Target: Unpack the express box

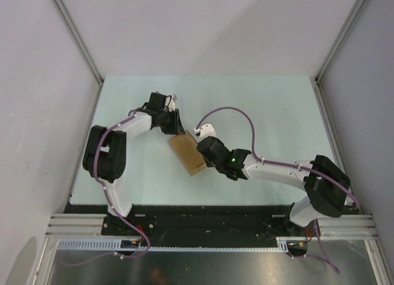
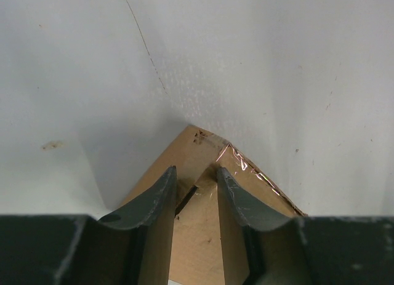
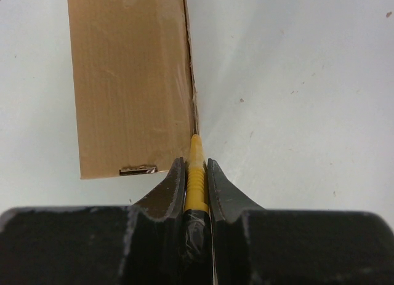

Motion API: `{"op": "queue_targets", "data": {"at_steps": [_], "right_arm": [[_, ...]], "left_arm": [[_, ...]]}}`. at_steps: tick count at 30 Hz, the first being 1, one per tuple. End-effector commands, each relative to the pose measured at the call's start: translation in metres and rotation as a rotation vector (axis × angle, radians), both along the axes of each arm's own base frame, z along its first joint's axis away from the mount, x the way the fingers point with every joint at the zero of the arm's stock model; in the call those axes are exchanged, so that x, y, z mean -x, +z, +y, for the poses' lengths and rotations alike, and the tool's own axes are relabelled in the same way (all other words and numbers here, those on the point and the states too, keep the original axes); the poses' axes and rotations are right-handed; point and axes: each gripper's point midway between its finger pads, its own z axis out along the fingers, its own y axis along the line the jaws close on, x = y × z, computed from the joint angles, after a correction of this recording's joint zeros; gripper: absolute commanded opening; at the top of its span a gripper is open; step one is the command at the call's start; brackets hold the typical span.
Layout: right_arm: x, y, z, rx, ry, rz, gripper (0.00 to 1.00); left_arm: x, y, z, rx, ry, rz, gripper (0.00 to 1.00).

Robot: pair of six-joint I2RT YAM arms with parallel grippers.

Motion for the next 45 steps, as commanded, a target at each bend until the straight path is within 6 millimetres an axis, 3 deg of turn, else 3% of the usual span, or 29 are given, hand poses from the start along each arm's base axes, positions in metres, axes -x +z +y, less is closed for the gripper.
{"op": "queue_targets", "data": {"at_steps": [1, 8, 13, 17, 19, 24, 29, 33, 36, 39, 40, 43, 45], "right_arm": [[0.016, 0.001, -0.012, 0.013, -0.001, 0.030, 0.00], [0.019, 0.019, -0.014, -0.031, -0.020, 0.011, 0.00], [0.021, 0.013, -0.012, -0.028, -0.016, 0.030, 0.00], [0.022, -0.004, -0.012, 0.006, -0.021, 0.056, 0.00], [0.021, 0.000, -0.011, -0.008, -0.021, 0.044, 0.00], [0.006, 0.042, -0.003, -0.114, -0.025, -0.067, 0.00], [-0.005, 0.096, -0.002, -0.269, -0.052, -0.175, 0.00], [-0.005, 0.119, -0.008, -0.327, -0.069, -0.212, 0.00], [-0.008, 0.115, -0.011, -0.307, -0.076, -0.209, 0.00], [-0.018, 0.098, -0.014, -0.294, -0.103, -0.166, 0.00], [-0.021, 0.094, -0.016, -0.293, -0.116, -0.154, 0.00], [-0.031, 0.075, -0.024, -0.285, -0.156, -0.093, 0.00], [-0.034, 0.062, -0.024, -0.269, -0.149, -0.056, 0.00]], "left_arm": [[0.013, -0.040, 0.036, -0.192, 0.068, 0.083, 0.34], [0.012, -0.038, 0.036, -0.193, 0.074, 0.078, 0.34], [0.012, -0.038, 0.036, -0.190, 0.076, 0.078, 0.34], [0.012, -0.036, 0.035, -0.185, 0.076, 0.075, 0.34], [0.011, -0.033, 0.034, -0.180, 0.072, 0.070, 0.34], [0.007, -0.014, 0.026, -0.135, 0.060, 0.034, 0.38], [-0.006, 0.033, 0.019, -0.083, 0.059, -0.078, 0.44], [-0.009, 0.058, 0.021, -0.075, 0.073, -0.139, 0.46], [-0.007, 0.073, 0.026, -0.076, 0.100, -0.172, 0.52], [-0.003, 0.092, 0.037, -0.094, 0.154, -0.217, 0.67], [0.000, 0.094, 0.043, -0.109, 0.173, -0.219, 0.68], [0.015, 0.095, 0.080, -0.217, 0.326, -0.197, 0.64], [0.030, 0.087, 0.095, -0.242, 0.395, -0.155, 0.52]]}}
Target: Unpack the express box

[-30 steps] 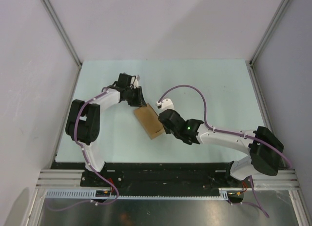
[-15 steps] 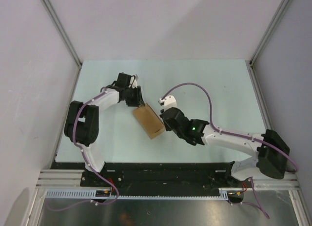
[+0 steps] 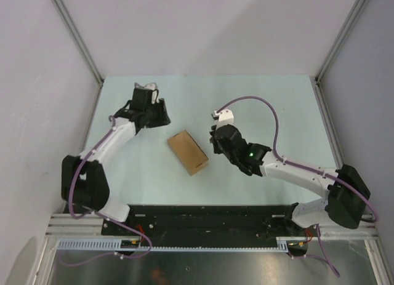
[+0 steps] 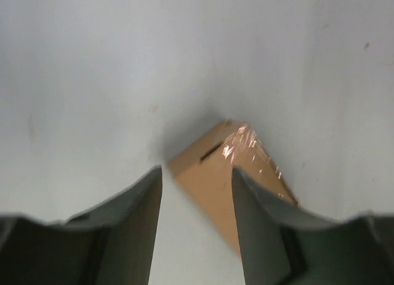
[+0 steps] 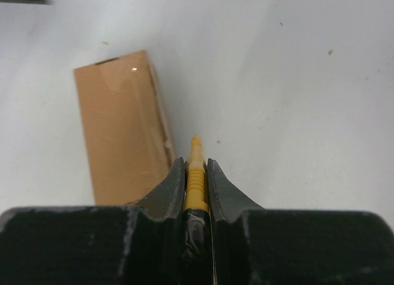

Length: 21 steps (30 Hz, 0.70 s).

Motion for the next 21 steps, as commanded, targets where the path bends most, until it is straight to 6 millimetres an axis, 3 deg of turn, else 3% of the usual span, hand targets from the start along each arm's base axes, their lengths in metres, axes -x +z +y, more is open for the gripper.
{"op": "queue_targets", "data": {"at_steps": [1, 5, 9, 14, 21], "right_arm": [[-0.011, -0.017, -0.001, -0.020, -0.017, 0.070, 0.00], [-0.011, -0.043, 0.010, 0.021, 0.045, 0.169, 0.00], [-0.004, -0.056, 0.025, 0.029, 0.112, 0.225, 0.00], [0.013, -0.066, 0.045, 0.066, 0.195, 0.251, 0.00], [0.044, -0.060, 0.066, 0.067, 0.282, 0.250, 0.00]], "left_arm": [[0.041, -0.015, 0.050, -0.087, 0.219, 0.079, 0.49], [0.080, -0.059, 0.053, -0.056, 0.283, 0.219, 0.40], [0.095, -0.091, 0.044, -0.030, 0.277, 0.342, 0.37], [0.074, -0.090, 0.026, 0.013, 0.217, 0.358, 0.37], [0.038, -0.084, 0.004, 0.052, 0.103, 0.335, 0.39]]}}
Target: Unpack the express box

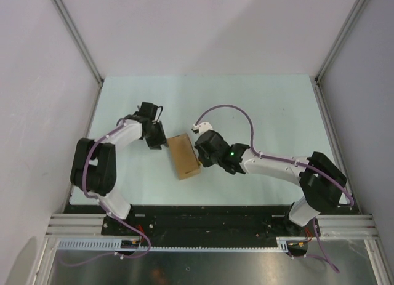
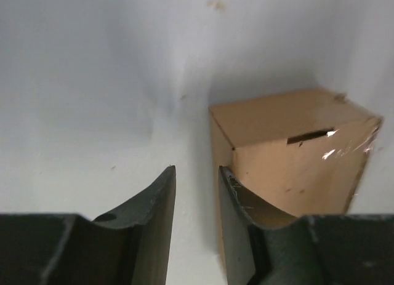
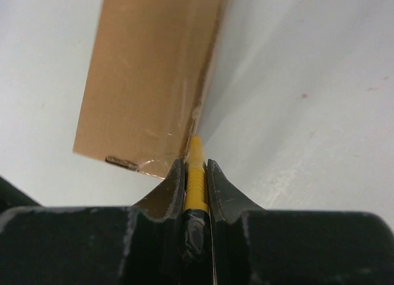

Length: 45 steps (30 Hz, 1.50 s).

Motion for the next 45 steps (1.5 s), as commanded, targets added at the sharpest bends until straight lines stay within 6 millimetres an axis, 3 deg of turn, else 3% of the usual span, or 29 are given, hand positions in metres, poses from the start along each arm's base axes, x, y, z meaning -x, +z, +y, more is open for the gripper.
{"op": "queue_targets", "data": {"at_steps": [1, 8, 12, 13, 14, 15, 17, 18, 22, 25, 26, 29, 30, 31, 33, 34, 38, 40, 45], "right_arm": [[0.018, 0.024, 0.027, -0.062, 0.077, -0.016, 0.00], [0.040, 0.022, 0.057, -0.107, 0.199, -0.013, 0.00], [0.031, 0.031, 0.048, -0.105, 0.152, -0.045, 0.00], [0.023, 0.038, 0.038, -0.098, 0.116, -0.060, 0.00], [0.020, 0.041, 0.032, -0.094, 0.094, -0.064, 0.00], [0.017, 0.046, 0.025, -0.091, 0.069, -0.074, 0.00], [0.008, 0.066, 0.006, -0.100, 0.018, -0.109, 0.00], [0.004, 0.075, 0.001, -0.107, 0.012, -0.128, 0.00], [-0.019, 0.112, -0.010, -0.201, -0.031, -0.206, 0.00], [-0.045, 0.112, -0.013, -0.215, -0.065, -0.227, 0.00], [-0.052, 0.098, -0.009, -0.192, -0.067, -0.209, 0.00], [-0.078, 0.094, -0.007, -0.206, -0.096, -0.211, 0.00], [-0.086, 0.079, -0.003, -0.185, -0.097, -0.193, 0.00], [-0.095, 0.083, -0.001, -0.196, -0.107, -0.204, 0.00], [-0.105, 0.066, 0.006, -0.156, -0.096, -0.195, 0.00], [-0.112, 0.072, 0.011, -0.166, -0.097, -0.217, 0.00], [-0.124, 0.056, 0.026, -0.156, -0.077, -0.205, 0.00], [-0.125, 0.045, 0.030, -0.143, -0.064, -0.188, 0.00], [-0.124, 0.038, 0.036, -0.135, -0.033, -0.176, 0.00]], "left_arm": [[-0.036, 0.020, -0.025, 0.082, -0.089, -0.082, 0.40], [-0.060, 0.021, -0.043, 0.116, -0.208, -0.127, 0.46], [-0.067, 0.034, -0.032, 0.061, -0.170, -0.176, 0.49], [-0.066, 0.036, -0.021, 0.017, -0.132, -0.187, 0.50], [-0.064, 0.040, -0.013, -0.005, -0.077, -0.186, 0.50], [-0.062, 0.055, -0.002, -0.026, -0.032, -0.221, 0.49], [-0.049, 0.059, 0.017, -0.088, 0.036, -0.220, 0.47], [-0.045, 0.077, 0.020, -0.083, 0.041, -0.270, 0.44], [-0.005, 0.079, 0.017, -0.041, 0.005, -0.261, 0.38], [0.029, 0.064, 0.023, -0.028, 0.058, -0.197, 0.29], [0.042, 0.056, 0.027, -0.038, 0.081, -0.153, 0.15], [0.072, 0.037, 0.031, -0.029, 0.143, -0.070, 0.00], [0.079, 0.033, 0.028, -0.012, 0.145, -0.050, 0.00], [0.089, 0.024, 0.029, -0.013, 0.154, -0.018, 0.00], [0.104, 0.015, 0.024, 0.006, 0.135, 0.027, 0.00], [0.109, 0.011, 0.023, 0.007, 0.125, 0.043, 0.00], [0.129, 0.001, 0.012, 0.034, 0.074, 0.101, 0.00], [0.131, 0.000, 0.004, 0.044, 0.023, 0.115, 0.00], [0.126, 0.002, -0.023, 0.064, -0.127, 0.135, 0.00]]}}
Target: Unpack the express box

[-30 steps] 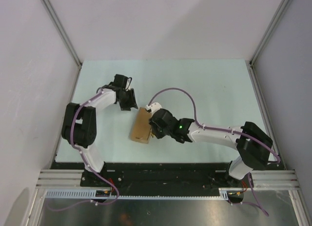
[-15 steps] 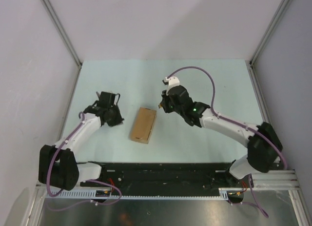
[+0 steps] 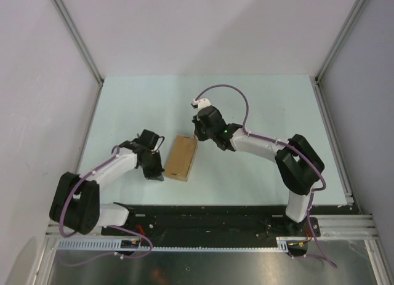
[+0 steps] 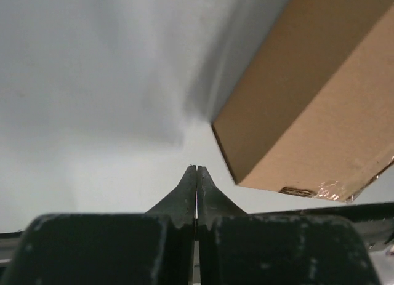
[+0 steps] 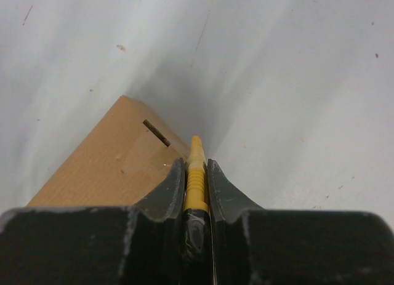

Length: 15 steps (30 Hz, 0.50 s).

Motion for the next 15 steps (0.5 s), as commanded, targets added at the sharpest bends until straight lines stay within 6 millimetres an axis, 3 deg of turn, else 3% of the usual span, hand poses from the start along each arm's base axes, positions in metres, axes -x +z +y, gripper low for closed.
{"op": "queue_targets", "data": {"at_steps": [1, 5, 9, 15], "right_arm": [[-0.009, 0.026, 0.019, -0.060, 0.048, -0.065, 0.00], [0.001, 0.026, 0.013, -0.030, 0.064, -0.033, 0.00], [0.023, 0.022, 0.004, 0.045, 0.093, 0.004, 0.00], [0.047, 0.021, -0.003, 0.146, 0.103, 0.009, 0.00]], "left_arm": [[-0.015, 0.011, -0.026, 0.056, -0.092, -0.016, 0.00], [-0.047, 0.022, -0.019, -0.016, -0.049, -0.101, 0.00], [-0.081, 0.037, -0.027, -0.022, -0.042, -0.162, 0.00], [-0.108, 0.032, -0.040, -0.015, -0.049, -0.158, 0.00]]}}
